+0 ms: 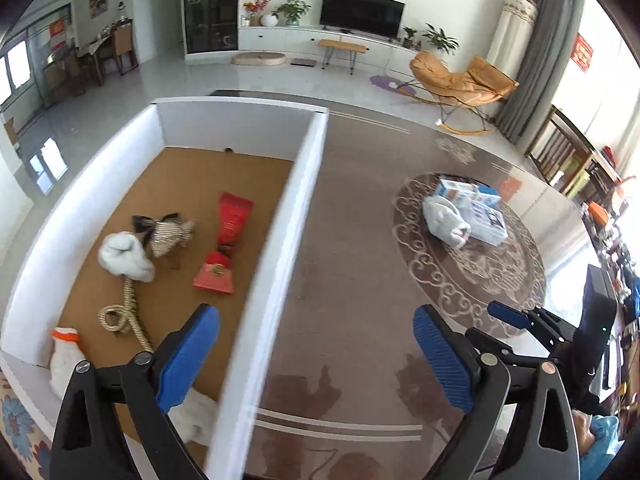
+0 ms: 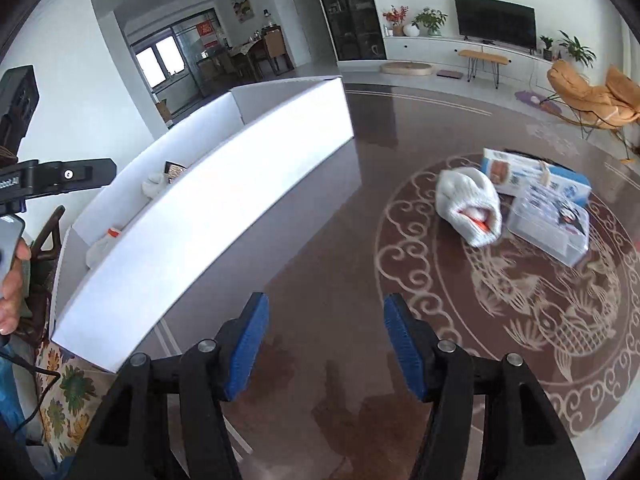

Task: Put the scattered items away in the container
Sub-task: 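Carry glove and bow clip over the white box and open both tools, then grasp the last white knit glove on the table with the left tool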

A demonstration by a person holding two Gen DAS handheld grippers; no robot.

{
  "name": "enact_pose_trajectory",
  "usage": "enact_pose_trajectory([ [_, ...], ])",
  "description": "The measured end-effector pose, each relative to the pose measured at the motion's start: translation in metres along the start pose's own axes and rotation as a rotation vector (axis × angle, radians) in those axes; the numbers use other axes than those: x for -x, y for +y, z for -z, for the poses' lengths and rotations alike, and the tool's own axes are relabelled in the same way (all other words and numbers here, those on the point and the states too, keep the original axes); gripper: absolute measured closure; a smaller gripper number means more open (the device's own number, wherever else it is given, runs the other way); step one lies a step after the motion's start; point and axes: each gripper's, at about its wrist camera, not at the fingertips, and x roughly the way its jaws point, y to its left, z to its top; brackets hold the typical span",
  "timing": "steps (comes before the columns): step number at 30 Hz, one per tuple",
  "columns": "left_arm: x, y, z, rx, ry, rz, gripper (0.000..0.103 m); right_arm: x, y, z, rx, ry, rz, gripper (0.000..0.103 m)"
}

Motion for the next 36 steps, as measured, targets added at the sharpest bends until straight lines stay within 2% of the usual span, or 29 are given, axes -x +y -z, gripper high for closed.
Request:
enact_pose_trajectory([
  [2,-0.029,-0.053,0.015,-0.049,0.054,0.075,0.0,0.019,-0.039,0.032,-0.031,0.013,0.104,0.042],
  [5,-0.084,-0.116,0.031,-0.086,0.156,0.122,0.0,0.051,-0.093,0.07,-0.068,0.035,0.25,0.042],
  [9,-0.134,-0.164,0.028,-0.084,0.184,0.088,0.0,0.078,-0.133,0.101,-0.075,0.044,0.345,0.042],
  [13,-0.172,-0.175,0.003,-0.059,0.175,0.018,0.0,0.085,-0.146,0.117,-0.081,0.023,0.323,0.042],
  [17,-0.197,-0.175,-0.025,-0.048,0.186,-0.024,0.0,0.085,-0.136,0.119,-0.056,0.002,0.327,0.04],
  [20,-0.21,-0.179,-0.045,-0.06,0.179,-0.031,0.0,0.081,-0.138,0.116,-0.062,0.0,0.306,0.037],
  [27,-0.232,-0.176,-0.086,-0.042,0.145,-0.063,0.0,0.084,-0.139,0.119,-0.079,-0.011,0.283,0.037],
  [29,-0.237,-0.17,-0.091,-0.023,0.135,-0.035,0.001,0.085,-0.139,0.119,-0.083,-0.013,0.279,0.037],
  [30,-0.236,-0.167,-0.091,-0.019,0.119,-0.019,0.01,0.085,-0.139,0.12,-0.084,-0.013,0.277,0.037],
  [31,-0.233,-0.165,-0.092,-0.03,0.097,-0.033,0.023,0.085,-0.139,0.12,-0.085,-0.014,0.276,0.037],
  [32,-0.23,-0.165,-0.091,-0.049,0.088,-0.039,0.05,0.085,-0.138,0.12,-0.085,-0.014,0.276,0.037],
  [33,-0.228,-0.164,-0.09,-0.058,0.089,-0.042,0.061,0.085,-0.138,0.12,-0.085,-0.014,0.276,0.037],
  [36,-0.215,-0.155,-0.079,-0.072,0.093,-0.015,0.064,0.086,-0.138,0.12,-0.089,-0.015,0.272,0.037],
])
